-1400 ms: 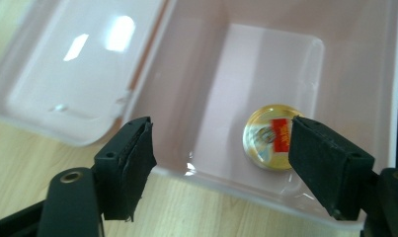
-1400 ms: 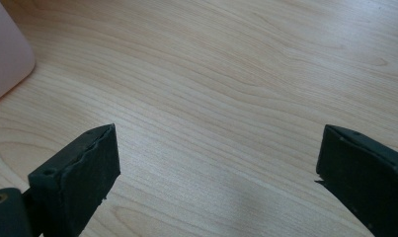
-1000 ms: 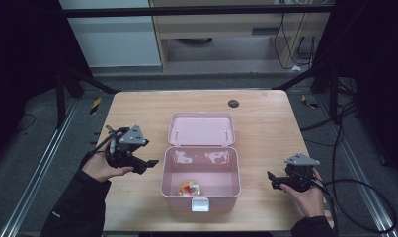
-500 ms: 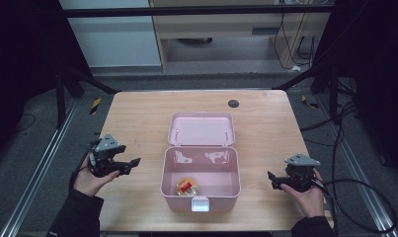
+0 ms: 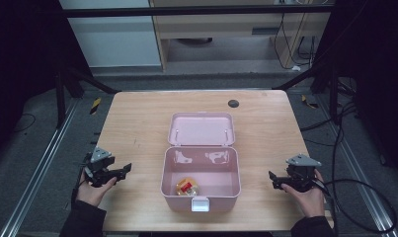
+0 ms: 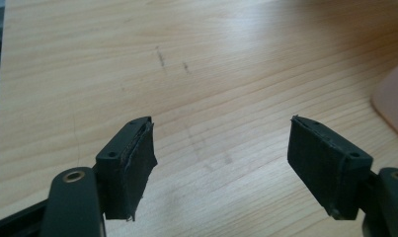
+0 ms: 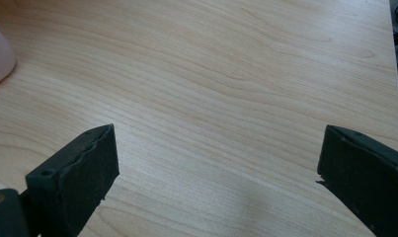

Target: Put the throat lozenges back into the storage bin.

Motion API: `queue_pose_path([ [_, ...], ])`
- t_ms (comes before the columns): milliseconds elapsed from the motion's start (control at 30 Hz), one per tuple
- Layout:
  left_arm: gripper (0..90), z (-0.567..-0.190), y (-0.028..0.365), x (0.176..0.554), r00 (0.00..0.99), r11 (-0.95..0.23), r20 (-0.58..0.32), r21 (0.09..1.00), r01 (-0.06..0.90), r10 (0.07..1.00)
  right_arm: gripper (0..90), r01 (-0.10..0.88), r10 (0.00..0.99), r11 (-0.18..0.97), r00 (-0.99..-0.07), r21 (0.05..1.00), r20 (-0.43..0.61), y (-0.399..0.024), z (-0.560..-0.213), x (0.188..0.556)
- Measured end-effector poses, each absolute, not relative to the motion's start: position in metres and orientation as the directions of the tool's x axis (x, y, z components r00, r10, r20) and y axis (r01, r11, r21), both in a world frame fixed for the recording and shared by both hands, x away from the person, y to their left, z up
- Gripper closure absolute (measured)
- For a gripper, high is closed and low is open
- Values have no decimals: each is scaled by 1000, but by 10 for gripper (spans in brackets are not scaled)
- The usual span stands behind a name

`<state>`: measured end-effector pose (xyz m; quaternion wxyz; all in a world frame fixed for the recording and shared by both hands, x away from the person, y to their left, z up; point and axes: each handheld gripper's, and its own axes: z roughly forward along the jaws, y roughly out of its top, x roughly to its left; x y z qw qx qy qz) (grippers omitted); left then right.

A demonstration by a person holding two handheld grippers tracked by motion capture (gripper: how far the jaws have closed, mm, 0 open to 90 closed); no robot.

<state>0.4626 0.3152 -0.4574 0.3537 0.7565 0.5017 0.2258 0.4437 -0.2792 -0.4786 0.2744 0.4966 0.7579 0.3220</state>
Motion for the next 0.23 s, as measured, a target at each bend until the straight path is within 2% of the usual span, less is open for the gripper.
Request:
queue_pose_path([
  [233,252,-472,321,459,335,-207,-17,755,622,942,26,581,933,291,-349,760,-90,-281,-481,443],
])
